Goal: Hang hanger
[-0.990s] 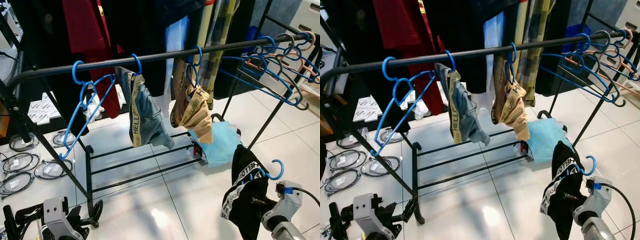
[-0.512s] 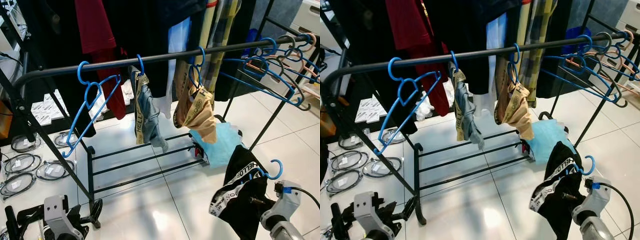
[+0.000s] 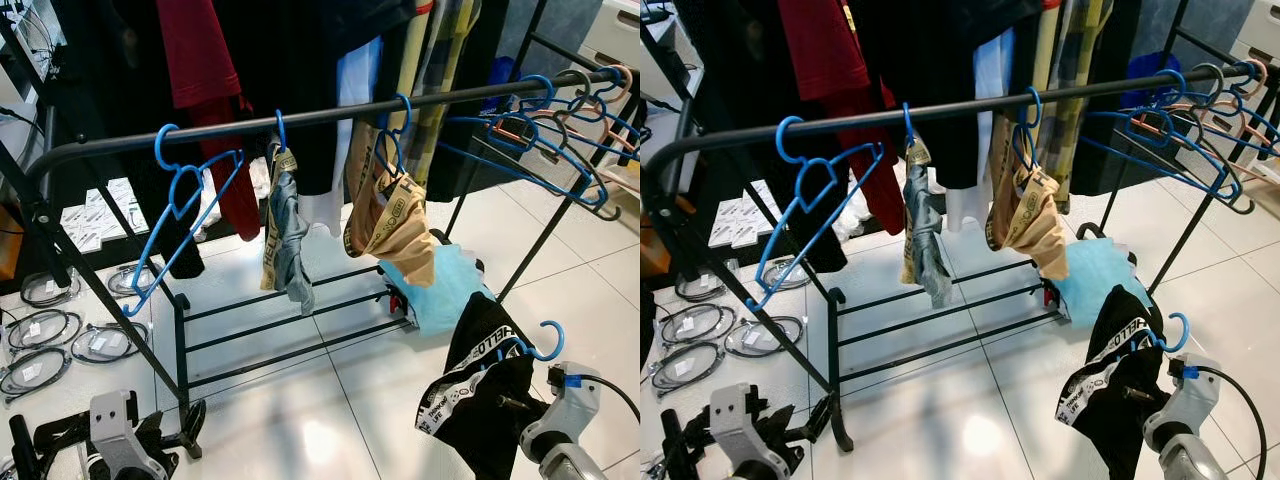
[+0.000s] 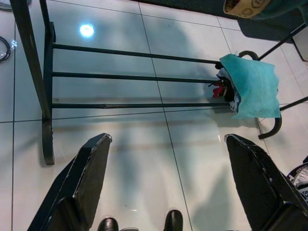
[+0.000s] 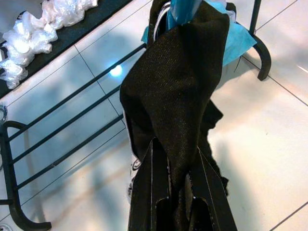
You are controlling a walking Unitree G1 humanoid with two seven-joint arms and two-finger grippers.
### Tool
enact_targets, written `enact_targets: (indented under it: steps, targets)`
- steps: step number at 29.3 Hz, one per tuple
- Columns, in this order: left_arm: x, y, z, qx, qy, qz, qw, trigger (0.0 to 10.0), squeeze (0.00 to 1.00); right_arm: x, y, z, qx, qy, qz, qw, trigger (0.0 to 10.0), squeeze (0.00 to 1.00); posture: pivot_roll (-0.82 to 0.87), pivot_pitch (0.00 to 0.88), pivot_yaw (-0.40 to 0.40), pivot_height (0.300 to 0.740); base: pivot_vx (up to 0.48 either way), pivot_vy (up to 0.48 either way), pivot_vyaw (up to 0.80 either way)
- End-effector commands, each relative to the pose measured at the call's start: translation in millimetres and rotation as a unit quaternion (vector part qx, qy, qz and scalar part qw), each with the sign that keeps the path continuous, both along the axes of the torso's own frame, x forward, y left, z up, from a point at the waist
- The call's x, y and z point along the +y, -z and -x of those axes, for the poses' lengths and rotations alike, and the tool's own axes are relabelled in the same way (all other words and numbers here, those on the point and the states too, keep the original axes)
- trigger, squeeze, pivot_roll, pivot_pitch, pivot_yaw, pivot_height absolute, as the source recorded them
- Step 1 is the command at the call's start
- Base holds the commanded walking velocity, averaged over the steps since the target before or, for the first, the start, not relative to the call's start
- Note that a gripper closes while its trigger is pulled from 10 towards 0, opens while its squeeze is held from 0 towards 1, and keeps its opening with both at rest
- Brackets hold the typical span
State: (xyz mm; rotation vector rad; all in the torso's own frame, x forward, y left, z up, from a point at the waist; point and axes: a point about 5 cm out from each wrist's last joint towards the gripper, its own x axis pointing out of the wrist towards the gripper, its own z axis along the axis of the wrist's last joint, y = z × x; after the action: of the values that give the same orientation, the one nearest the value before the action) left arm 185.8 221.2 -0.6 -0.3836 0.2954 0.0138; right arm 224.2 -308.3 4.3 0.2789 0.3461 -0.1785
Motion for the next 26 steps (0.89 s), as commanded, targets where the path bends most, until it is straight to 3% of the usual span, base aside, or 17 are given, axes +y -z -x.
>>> enact_targets:
  steps: [1, 8, 17, 26]
  targets:
    - [6.0, 3.3, 5.4, 0.011, -0.006, 0.0, 1.0, 10.0, 0.0, 3.3, 4.8, 2.3, 0.011, -0.001, -0.007, 1.0, 10.0, 0.0, -0.02, 0.13, 0.032, 0.74, 0.0, 0.0, 0.0]
    - [6.3, 3.9, 6.3, 0.011, -0.007, 0.0, 1.0, 10.0, 0.0, 3.9, 4.7, 2.7, 0.011, -0.011, 0.0, 1.0, 10.0, 0.0, -0.02, 0.13, 0.029, 0.74, 0.0, 0.0, 0.14]
    - [5.8, 3.5, 7.3, 0.008, -0.007, 0.001, 1.0, 10.0, 0.0, 5.3, 4.7, 3.4, 0.009, -0.018, 0.005, 1.0, 10.0, 0.0, -0.03, 0.129, 0.029, 0.74, 0.0, 0.0, 0.79]
    - [1.4, 1.2, 6.7, 0.008, 0.014, -0.015, 1.0, 10.0, 0.0, 3.6, 3.5, 2.5, 0.007, -0.01, -0.001, 1.0, 10.0, 0.0, -0.03, 0.139, 0.03, 0.74, 0.0, 0.0, 0.0]
